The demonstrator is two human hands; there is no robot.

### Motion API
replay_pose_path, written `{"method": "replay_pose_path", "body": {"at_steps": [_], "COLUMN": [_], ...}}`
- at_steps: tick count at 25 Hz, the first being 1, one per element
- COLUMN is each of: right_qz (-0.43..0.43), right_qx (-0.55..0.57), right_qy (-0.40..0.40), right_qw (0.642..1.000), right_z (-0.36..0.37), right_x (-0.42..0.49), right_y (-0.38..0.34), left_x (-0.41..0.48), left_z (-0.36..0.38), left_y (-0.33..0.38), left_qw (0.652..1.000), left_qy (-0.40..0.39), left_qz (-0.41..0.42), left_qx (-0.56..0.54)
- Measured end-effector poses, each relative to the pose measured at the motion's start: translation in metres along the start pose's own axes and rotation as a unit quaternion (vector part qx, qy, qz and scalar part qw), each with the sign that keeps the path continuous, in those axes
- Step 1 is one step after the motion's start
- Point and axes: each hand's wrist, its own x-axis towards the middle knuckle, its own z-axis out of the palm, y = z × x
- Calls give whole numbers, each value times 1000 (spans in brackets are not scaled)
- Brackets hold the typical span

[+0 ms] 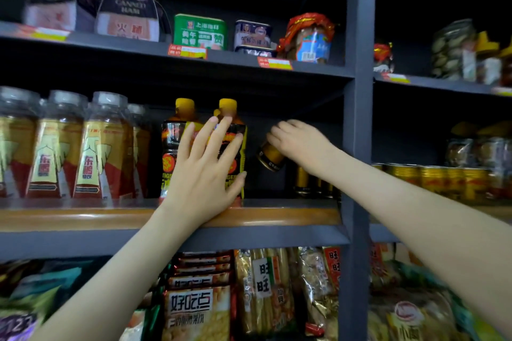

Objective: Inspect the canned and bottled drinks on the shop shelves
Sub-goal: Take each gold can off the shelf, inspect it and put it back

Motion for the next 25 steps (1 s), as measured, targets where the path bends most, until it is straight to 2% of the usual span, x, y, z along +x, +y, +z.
{"method": "replay_pose_path", "body": {"at_steps": [4,8,10,11,12,13,15,16,17,19,22,24,25], "right_qz": [33,63,67,84,106,125,141,149,156,160,128,113,121], "right_qx": [4,26,104,191,320,473,722,780,801,793,786,794,804], "right_qy": [85,173,219,223,212,186,114,92,88,105,121,130,127], "right_qw": [996,983,968,952,917,852,668,601,571,579,592,583,568], "right_z": [-44,-96,-106,-109,-112,-118,-127,-128,-127,-121,-116,-114,-114], "right_x": [-21,-57,-81,-94,-109,-121,-138,-142,-145,-144,-139,-138,-138], "right_y": [8,-2,-17,-27,-42,-60,-100,-122,-142,-174,-199,-210,-214], "left_x": [16,31,14,-1,-22,-43,-88,-110,-130,-162,-192,-204,-206], "left_z": [-13,-29,-42,-51,-59,-67,-73,-72,-69,-65,-66,-74,-81], "left_y": [36,66,75,80,86,91,100,102,102,98,86,80,78], "left_qw": [998,980,969,958,942,922,893,889,885,889,912,908,900], "left_qy": [-2,-42,-8,9,8,-3,-23,-30,-37,-54,-76,-105,-125], "left_qz": [-24,-99,-120,-134,-158,-180,-197,-197,-200,-200,-171,-170,-189], "left_qx": [-56,-168,-216,-252,-297,-343,-404,-413,-418,-409,-364,-369,-372]}}
